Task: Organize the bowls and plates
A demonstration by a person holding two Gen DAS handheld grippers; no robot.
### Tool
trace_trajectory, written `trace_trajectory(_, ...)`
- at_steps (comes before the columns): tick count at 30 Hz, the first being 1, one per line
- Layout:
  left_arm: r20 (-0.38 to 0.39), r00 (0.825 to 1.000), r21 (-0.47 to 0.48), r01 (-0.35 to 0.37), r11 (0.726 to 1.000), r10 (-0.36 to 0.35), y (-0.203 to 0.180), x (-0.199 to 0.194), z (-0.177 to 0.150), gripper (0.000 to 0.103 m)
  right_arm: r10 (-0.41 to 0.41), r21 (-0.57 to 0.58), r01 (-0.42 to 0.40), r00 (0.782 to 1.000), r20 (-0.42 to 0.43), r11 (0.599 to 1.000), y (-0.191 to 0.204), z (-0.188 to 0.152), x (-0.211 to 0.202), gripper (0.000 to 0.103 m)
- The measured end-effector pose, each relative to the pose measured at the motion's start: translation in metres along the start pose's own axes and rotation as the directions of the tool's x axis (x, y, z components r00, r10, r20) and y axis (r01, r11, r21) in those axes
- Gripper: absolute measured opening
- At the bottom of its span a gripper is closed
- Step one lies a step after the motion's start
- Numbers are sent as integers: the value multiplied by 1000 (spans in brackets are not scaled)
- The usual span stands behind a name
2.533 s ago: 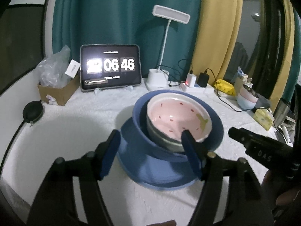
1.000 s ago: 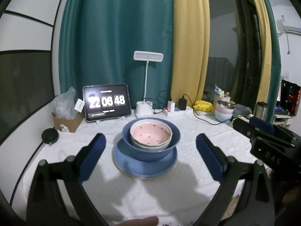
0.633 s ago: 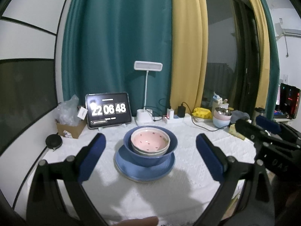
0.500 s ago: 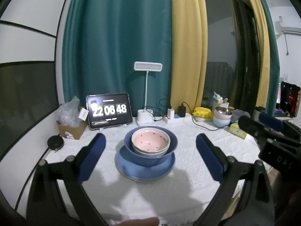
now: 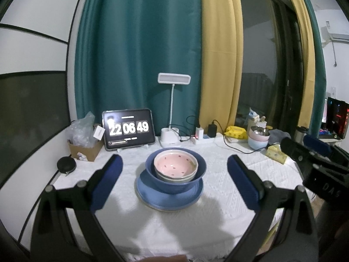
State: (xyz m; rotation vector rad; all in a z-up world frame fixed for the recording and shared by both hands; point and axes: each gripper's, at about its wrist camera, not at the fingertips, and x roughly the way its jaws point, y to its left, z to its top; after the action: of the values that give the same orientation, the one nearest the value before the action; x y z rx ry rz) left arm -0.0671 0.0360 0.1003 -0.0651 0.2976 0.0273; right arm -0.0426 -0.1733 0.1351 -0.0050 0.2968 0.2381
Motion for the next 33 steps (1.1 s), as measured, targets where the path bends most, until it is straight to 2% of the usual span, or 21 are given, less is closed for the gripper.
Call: trace_trajectory(33,-1,1000,-1,-2,1000,2,1,1,1,98,0,1,0,1000,-10,1000,0,0,3,74)
